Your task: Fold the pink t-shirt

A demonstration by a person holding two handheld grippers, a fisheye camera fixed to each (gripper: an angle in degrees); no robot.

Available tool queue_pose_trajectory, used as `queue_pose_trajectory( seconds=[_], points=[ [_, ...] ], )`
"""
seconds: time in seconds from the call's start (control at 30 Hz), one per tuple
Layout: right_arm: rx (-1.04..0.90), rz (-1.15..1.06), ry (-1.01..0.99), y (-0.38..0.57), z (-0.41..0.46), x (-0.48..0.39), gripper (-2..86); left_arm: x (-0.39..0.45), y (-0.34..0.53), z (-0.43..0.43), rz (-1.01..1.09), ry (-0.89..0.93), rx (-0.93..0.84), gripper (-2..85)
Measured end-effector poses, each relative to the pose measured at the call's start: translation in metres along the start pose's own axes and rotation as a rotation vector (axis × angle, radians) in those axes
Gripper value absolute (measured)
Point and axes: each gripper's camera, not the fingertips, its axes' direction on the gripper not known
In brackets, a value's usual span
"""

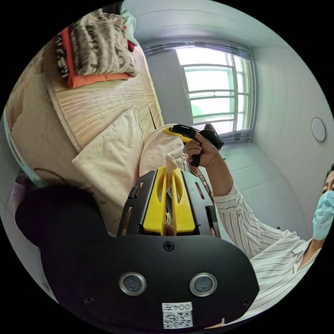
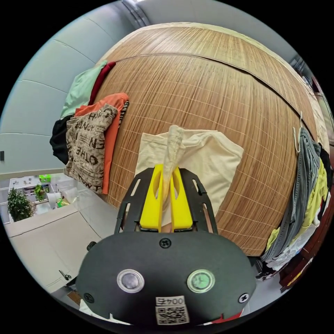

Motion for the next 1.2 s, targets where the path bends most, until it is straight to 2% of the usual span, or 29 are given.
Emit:
queue_pose_trajectory(
  seconds=[0.4,0.57,0.67,0.73,0.8,0.93,1.03,1.1,1.2],
  points=[
    [-0.026,0.021,0.093,-0.024,0.093,-0.080,7.3,-0.078,-0.033,-0.053,-0.330,0.189,0.070,2.9],
    [0.130,-0.093,0.097,-0.010,0.091,-0.106,8.8,-0.085,-0.034,-0.077,-0.380,0.229,0.083,2.6],
    [0.328,-0.152,0.076,0.015,0.060,-0.106,6.9,-0.084,-0.035,-0.094,-0.387,0.300,0.105,2.3],
    [0.468,-0.196,0.030,0.044,0.026,-0.087,4.4,-0.078,-0.037,-0.109,-0.358,0.300,0.128,2.1],
    [0.502,-0.244,-0.023,0.069,0.007,-0.063,1.0,-0.061,-0.040,-0.128,-0.279,0.263,0.152,1.6],
    [0.433,-0.306,-0.202,0.135,0.006,0.005,-0.3,-0.019,-0.053,-0.128,-0.092,0.151,0.135,0.9],
    [0.377,-0.295,-0.157,0.184,0.037,0.037,-0.1,0.016,-0.070,-0.075,0.055,0.063,0.009,0.7],
    [0.356,-0.270,-0.155,0.206,0.057,0.053,0.6,0.038,-0.083,-0.016,0.158,-0.062,-0.093,0.9],
    [0.363,-0.238,-0.212,0.226,0.074,0.074,2.7,0.060,-0.093,0.040,0.290,-0.236,-0.156,1.1]
  ],
)
